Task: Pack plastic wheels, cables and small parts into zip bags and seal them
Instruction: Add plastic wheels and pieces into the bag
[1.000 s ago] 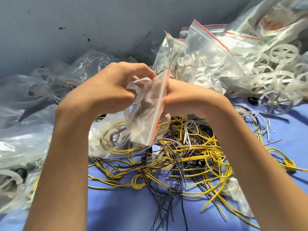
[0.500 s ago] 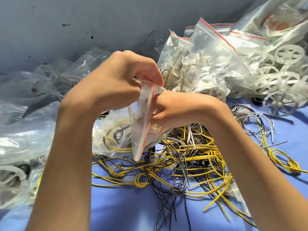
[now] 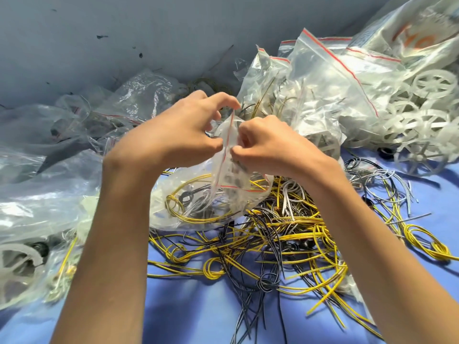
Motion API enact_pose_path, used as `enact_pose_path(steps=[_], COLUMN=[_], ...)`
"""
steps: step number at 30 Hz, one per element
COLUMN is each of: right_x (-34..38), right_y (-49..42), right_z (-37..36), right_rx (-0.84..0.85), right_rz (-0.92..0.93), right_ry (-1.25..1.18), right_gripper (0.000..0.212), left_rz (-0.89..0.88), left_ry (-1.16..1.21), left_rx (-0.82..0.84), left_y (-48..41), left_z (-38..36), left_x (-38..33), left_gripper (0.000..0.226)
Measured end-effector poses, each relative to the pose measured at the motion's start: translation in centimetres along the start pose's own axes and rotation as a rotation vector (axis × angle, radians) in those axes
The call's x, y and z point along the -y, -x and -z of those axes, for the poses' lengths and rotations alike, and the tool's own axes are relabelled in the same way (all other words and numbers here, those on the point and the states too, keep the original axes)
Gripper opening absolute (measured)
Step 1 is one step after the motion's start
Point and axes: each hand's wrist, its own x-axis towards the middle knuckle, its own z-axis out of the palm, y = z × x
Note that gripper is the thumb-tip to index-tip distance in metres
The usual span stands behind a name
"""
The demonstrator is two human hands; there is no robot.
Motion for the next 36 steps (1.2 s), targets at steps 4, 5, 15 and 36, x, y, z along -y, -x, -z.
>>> enact_pose_path(steps=[4,5,15,36], right_x=[-0.2,-0.3,-0.1,-0.7], right_y=[0.1,0.1,0.2,-0.6], right_z=[0.4,0.5,0.7,-2.4], right_rx=[0.024,0.032,0.069,0.001], right_rz=[-0.015,-0.023,0.073,-0.018], right_ry=[-0.04,-0.052,-0.141,0.198], right_gripper=[0.016,0.012,0.02,0.03], left_rz=[0.03,0.049,0.07,-0.18], left_ry=[-0.027,-0.039,0.025,0.063], left_rx=[-0.006,0.011,0.13,-0.059], left_y=[-0.6,-0.7,-0.3,1.2], left_z=[-1.0,-1.1,-1.1,0.7], left_x=[-0.3,-0.3,0.0,-2.9], left_gripper=[0.052,0.049,0.01,0.031])
